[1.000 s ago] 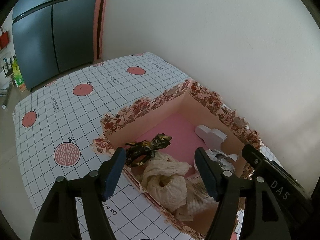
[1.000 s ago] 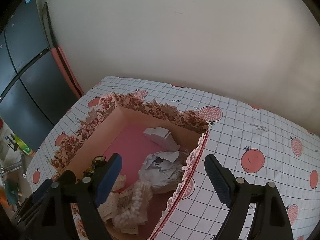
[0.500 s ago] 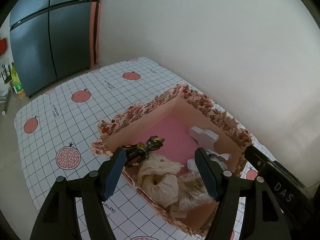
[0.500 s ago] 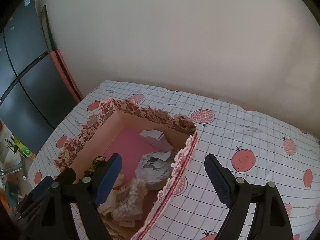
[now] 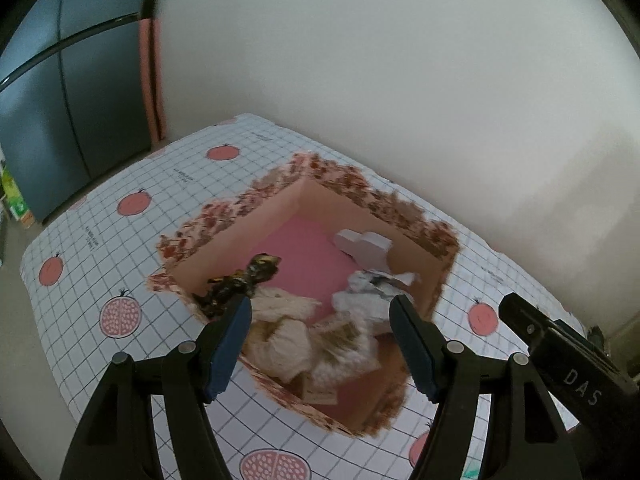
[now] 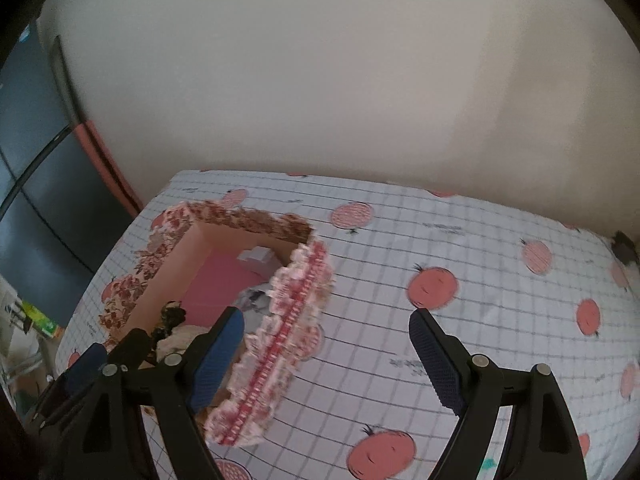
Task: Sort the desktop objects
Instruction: 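Move both tools away from the box toward the black toy car and green piece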
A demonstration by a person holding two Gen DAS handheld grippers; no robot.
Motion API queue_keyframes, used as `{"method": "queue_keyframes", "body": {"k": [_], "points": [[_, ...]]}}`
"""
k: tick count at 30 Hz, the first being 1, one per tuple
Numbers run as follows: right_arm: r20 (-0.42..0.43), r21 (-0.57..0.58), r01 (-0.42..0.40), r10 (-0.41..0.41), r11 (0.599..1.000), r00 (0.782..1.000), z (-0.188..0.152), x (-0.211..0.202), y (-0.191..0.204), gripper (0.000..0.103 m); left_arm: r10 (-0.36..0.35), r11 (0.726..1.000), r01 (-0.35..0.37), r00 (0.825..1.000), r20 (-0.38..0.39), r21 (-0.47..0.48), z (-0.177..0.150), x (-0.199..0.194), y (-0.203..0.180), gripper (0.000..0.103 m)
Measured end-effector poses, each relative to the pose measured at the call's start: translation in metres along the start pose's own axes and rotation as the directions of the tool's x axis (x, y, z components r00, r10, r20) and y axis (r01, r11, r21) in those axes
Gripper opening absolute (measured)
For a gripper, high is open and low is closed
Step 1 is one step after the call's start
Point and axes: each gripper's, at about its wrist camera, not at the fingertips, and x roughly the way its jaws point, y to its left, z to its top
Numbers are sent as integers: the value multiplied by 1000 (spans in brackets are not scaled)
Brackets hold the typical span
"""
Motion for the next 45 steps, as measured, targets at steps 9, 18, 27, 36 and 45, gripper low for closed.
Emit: {"method": "queue_keyframes", "body": {"k": [9,18,27,36,45], "points": [[4,99,67,-68,993,998,-17,-27,-43,87,-62,994,65,997,-45,82,-10,-6,-30,72],[-24,193,138,-136,971,990,-41,-40,-80,87,-98,981,116,988,-119,154,-27,-5,-66,72],[-98,293,199,-178,935,979,-75,-36,-118,87,-97,975,137,970,-225,174,-47,10,-89,72],[-157,351,235,-191,906,969,-102,-40,-152,87,-92,966,157,951,-296,203,-69,21,-118,72],[-209,411,237,-162,880,964,-121,-38,-178,87,-60,944,163,939,-339,287,-94,26,-151,72]]}}
